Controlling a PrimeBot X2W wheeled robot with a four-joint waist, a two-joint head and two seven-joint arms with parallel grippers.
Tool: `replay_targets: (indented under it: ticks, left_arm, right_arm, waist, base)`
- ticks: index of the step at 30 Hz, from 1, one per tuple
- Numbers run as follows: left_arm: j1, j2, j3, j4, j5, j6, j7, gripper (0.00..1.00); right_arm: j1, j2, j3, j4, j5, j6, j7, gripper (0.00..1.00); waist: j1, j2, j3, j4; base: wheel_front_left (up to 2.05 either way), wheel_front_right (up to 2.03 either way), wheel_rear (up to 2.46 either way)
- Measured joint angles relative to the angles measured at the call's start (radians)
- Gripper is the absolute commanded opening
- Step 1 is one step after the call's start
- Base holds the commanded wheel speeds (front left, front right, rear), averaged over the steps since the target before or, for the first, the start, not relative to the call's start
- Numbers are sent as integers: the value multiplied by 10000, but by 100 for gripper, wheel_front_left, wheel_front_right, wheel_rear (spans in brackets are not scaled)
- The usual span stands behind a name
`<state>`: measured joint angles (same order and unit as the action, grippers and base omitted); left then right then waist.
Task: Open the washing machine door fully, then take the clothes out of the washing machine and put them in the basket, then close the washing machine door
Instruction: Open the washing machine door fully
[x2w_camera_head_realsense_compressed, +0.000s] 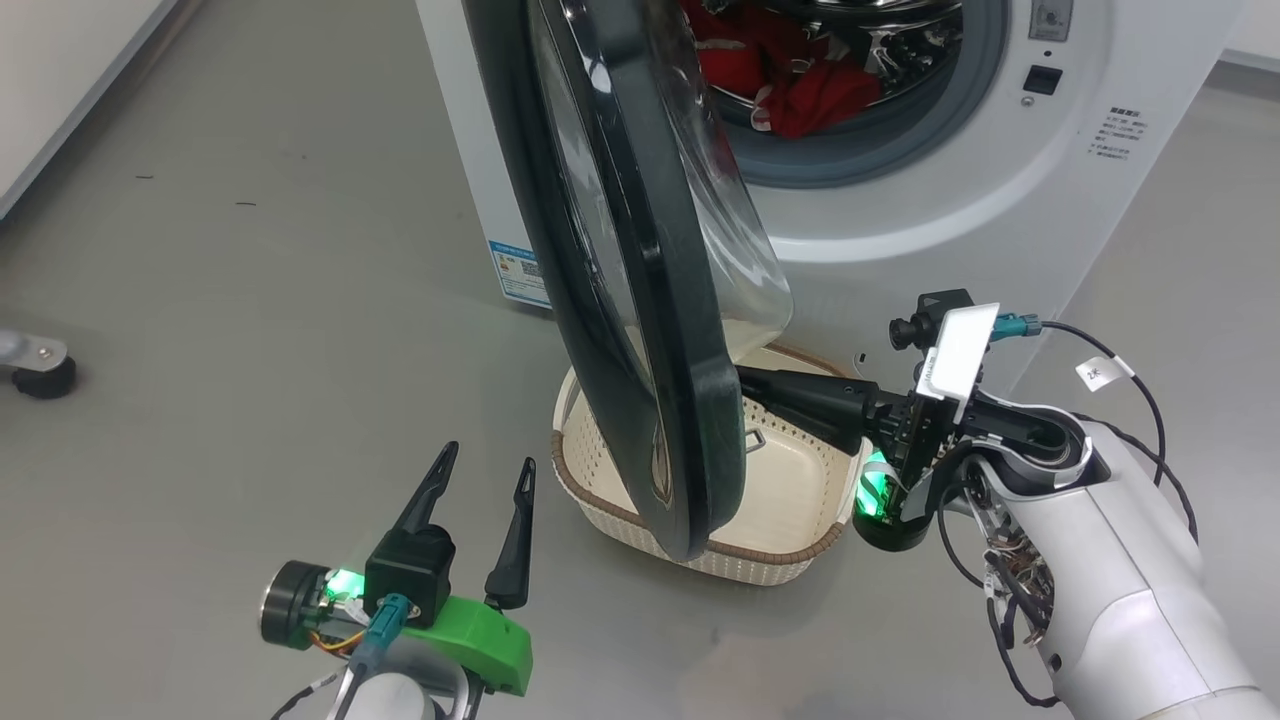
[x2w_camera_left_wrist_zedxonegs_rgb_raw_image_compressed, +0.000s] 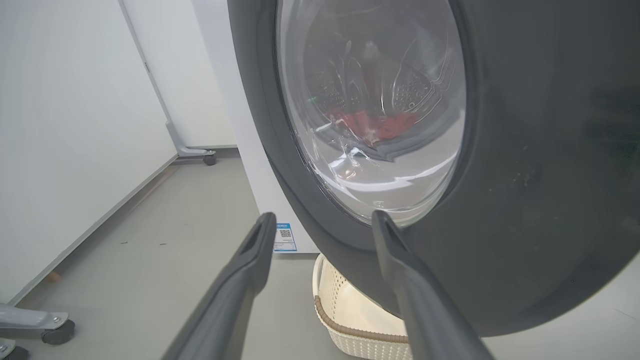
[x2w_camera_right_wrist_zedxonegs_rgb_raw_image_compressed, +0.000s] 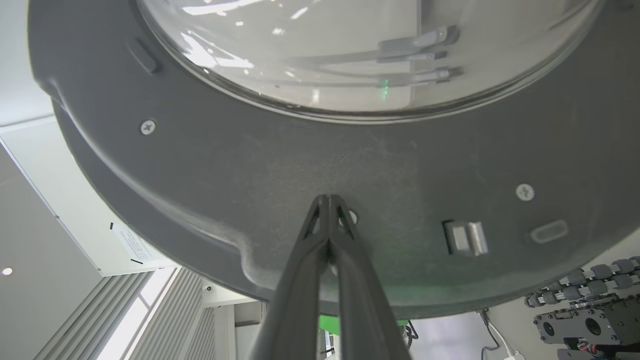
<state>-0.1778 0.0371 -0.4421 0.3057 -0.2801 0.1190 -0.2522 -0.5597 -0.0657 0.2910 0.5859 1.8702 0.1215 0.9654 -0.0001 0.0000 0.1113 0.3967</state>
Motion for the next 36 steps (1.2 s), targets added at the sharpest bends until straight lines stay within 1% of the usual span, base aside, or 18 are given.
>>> replay_targets:
  ticks: [15,25,31,36]
  left_arm:
    - [198,6,134,35,0,0,0,100]
    - [304,8,174,38,0,0,0,100]
    - [391,27,372,27,0,0,0,100]
    - [411,27,451,-10,0,0,0,100]
  right_arm:
    - [508,-6,982,-600,583,2,-487,0]
    - [580,-10,1649,-907,897,2,-911,0]
    - [584,2,1962,-1053,1011,2,-1097,0]
    - [603,-2,1996,-1103,1120,2,-1329,0]
  waist:
    - [0,0,-144,772]
    - [1,0,-216,1256]
    - [1,0,-227,1356]
    - [1,0,-193,1361]
  base:
    - [0,0,0]
    - [0,0,0]
    - [0,0,0]
    - [0,0,0]
